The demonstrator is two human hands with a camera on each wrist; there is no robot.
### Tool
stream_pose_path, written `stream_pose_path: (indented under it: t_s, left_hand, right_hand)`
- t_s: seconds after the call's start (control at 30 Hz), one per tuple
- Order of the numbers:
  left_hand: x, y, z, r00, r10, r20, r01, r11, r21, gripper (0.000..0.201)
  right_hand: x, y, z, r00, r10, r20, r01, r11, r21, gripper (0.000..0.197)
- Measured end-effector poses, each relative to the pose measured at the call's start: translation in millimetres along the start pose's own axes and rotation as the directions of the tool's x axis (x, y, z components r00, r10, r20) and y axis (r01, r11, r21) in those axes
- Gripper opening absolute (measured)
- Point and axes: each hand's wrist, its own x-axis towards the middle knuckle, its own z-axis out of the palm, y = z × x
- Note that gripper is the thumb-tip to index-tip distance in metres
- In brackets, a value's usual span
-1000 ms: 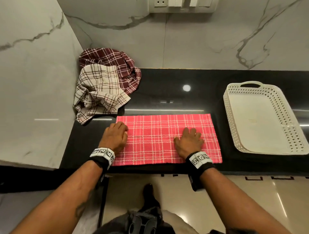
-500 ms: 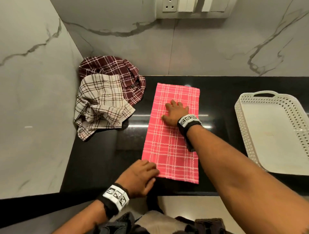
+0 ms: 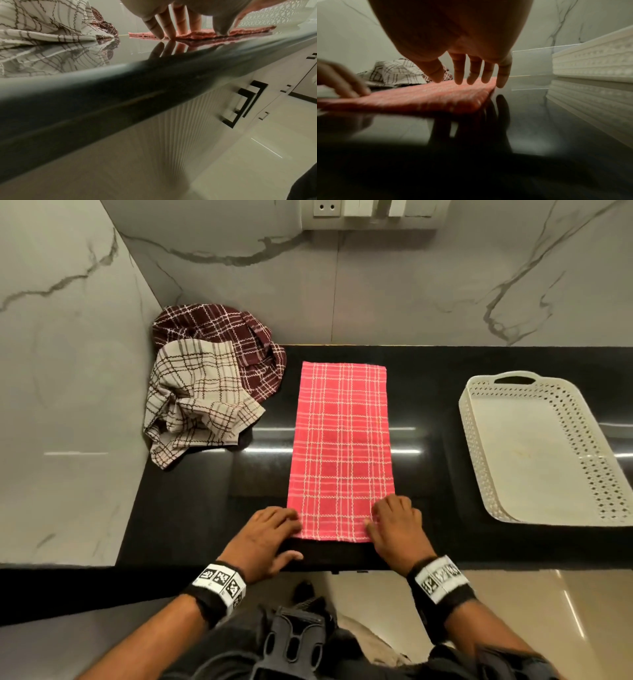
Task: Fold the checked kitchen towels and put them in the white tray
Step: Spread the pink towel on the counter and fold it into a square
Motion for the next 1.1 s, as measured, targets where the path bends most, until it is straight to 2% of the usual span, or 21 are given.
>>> stream_pose_path:
  t_s: [0.07,0.13,0.23,0.33,0.43,0.53,0.63,0.7,0.77,0.83,0.93,1.0,1.1]
  left_hand:
    - [-5.4,15.4,4.3,0.999,-0.031,0.013,0.031,1.0,-0.004,0.056]
    - [-12.3,30.1,10.6,0.997,-0.063,0.035,0.063,0.998,-0.012,0.055]
    - [-21.5,49.9,21.7,0.995,-0.101,-0.001,0.101,0.995,-0.017,0.045]
    - [-27.6,70.2,27.3,0.987,-0.103,-0.125,0.103,0.995,-0.011,0.031]
    - [-32.8,84.0,20.9,0.98,-0.069,-0.186,0.077,0.996,0.033,0.016]
    - [-41.9,91.3,13.6,0.971,-0.094,-0.22,0.099,0.995,0.013,0.022]
    - [-55.9,99.8,6.2,0.959,-0.144,-0.244,0.13,0.989,-0.071,0.026]
    - [-66.9,105.9,1.5,0.942,-0.252,-0.222,0.209,0.957,-0.201,0.028]
    - [-78.4,110.0,-5.3,0.928,-0.34,-0.15,0.286,0.911,-0.297,0.027]
    - [-87.5,113.5,-13.7,0.941,-0.335,-0.048,0.297,0.885,-0.359,0.016]
    - [-96.1,120.3,-36.5,0.948,-0.3,0.104,0.313,0.827,-0.467,0.014]
    - [-94.1,121.1,-56.6,0.95,-0.298,0.094,0.299,0.78,-0.55,0.015]
    - [-70.1,112.8,-85.2,0.945,-0.327,-0.03,0.233,0.734,-0.638,0.018]
  right_hand:
    - [-31.7,13.8,10.6,0.998,-0.066,0.018,0.067,0.997,-0.029,0.035]
    - [-54.8,25.9,19.5,0.993,-0.117,0.005,0.117,0.992,-0.045,0.051]
    - [-75.1,39.4,27.2,0.99,-0.135,-0.033,0.131,0.986,-0.107,0.068]
    - [-88.7,47.5,28.9,0.983,-0.157,-0.094,0.145,0.982,-0.12,0.059]
    - [-94.4,51.9,25.4,0.968,-0.203,-0.146,0.194,0.978,-0.073,0.041]
    - [-107.4,53.8,17.6,0.962,-0.207,-0.179,0.22,0.974,0.055,0.02]
    - [-122.4,50.9,7.5,0.94,-0.247,-0.236,0.283,0.95,0.133,0.019]
    - [-130.2,48.5,2.0,0.937,-0.234,-0.261,0.29,0.936,0.199,0.018]
    - [-136.2,45.7,-5.2,0.957,-0.185,-0.224,0.246,0.927,0.284,0.017]
    - [-143.0,42.9,-18.6,0.985,-0.148,-0.088,0.171,0.908,0.383,0.014]
    - [-152.8,36.8,-50.8,0.976,-0.181,0.122,0.101,0.869,0.484,0.01]
    - [-152.0,31.6,-73.9,0.964,-0.203,0.173,0.075,0.828,0.555,0.011]
    - [-130.1,24.1,-100.7,0.969,-0.221,0.111,0.074,0.689,0.721,0.015]
